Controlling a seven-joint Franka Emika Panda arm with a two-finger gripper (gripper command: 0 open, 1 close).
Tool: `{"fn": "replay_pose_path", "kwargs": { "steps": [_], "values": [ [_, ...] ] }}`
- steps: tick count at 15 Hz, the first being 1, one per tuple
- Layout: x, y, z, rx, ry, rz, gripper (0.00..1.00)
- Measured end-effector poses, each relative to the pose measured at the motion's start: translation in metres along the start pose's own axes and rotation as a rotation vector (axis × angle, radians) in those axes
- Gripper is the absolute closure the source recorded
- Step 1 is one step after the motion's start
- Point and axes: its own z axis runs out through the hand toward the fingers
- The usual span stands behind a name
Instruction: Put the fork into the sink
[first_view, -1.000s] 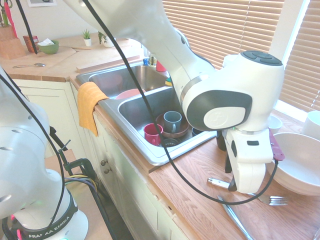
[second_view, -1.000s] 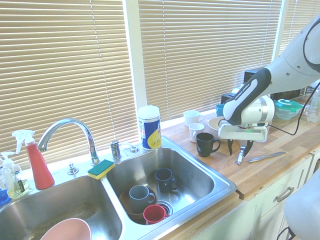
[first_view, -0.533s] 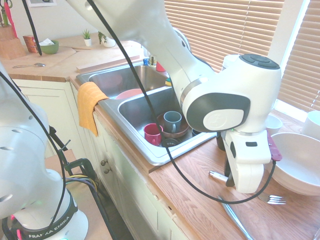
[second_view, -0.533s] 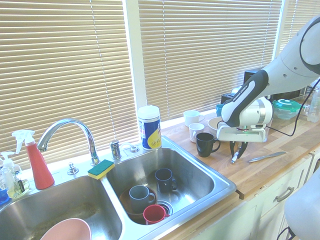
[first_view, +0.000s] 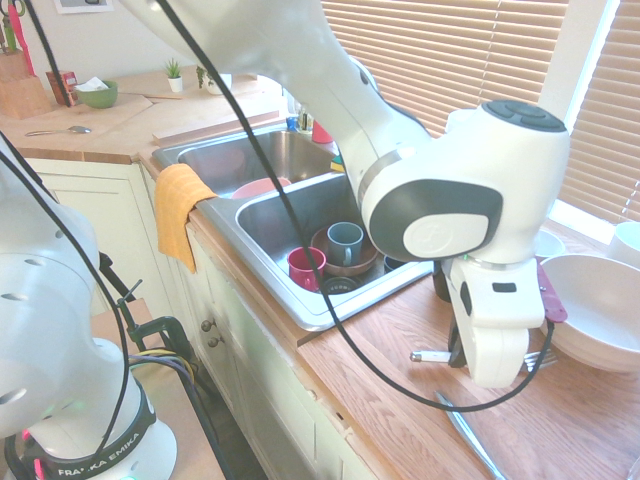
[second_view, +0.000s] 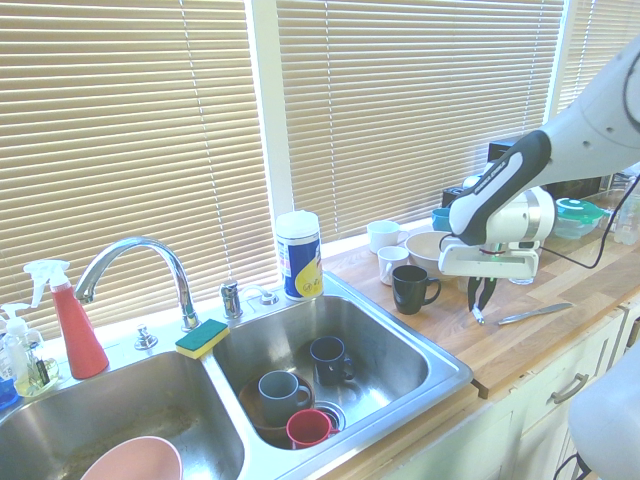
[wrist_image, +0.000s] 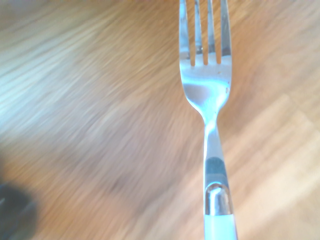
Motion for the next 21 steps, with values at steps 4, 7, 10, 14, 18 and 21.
{"fn": "replay_pose_path", "kwargs": {
  "steps": [4,7,10,14,18,21],
  "values": [
    [-0.057,0.003,-0.077,0.036,0.013,-0.080,1.00],
    [-0.150,-0.015,-0.127,0.089,0.048,-0.277,1.00],
    [-0.255,-0.054,-0.119,0.128,0.078,-0.507,1.00],
    [-0.325,-0.109,-0.051,0.090,0.041,-0.709,1.00],
    [-0.339,-0.149,0.022,0.021,0.026,-0.788,1.00],
    [-0.349,-0.153,0.067,-0.014,0.007,-0.801,1.00]
  ]
}}
